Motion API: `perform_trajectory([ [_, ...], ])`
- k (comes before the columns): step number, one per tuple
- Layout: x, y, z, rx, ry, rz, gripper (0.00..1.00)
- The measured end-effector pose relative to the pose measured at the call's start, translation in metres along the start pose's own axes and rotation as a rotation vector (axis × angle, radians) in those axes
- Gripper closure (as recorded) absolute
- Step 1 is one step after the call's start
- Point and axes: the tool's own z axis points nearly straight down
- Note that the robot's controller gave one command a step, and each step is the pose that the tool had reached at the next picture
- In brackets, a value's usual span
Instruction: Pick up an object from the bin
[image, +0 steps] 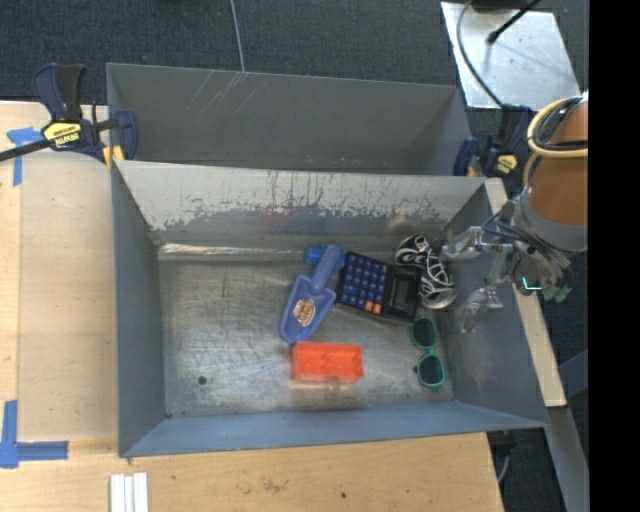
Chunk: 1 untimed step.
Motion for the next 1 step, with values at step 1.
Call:
perform_trajectory([
  [1,-0.0018,0.0005,-0.0046,0.002,-0.008,-0.003,0.0],
])
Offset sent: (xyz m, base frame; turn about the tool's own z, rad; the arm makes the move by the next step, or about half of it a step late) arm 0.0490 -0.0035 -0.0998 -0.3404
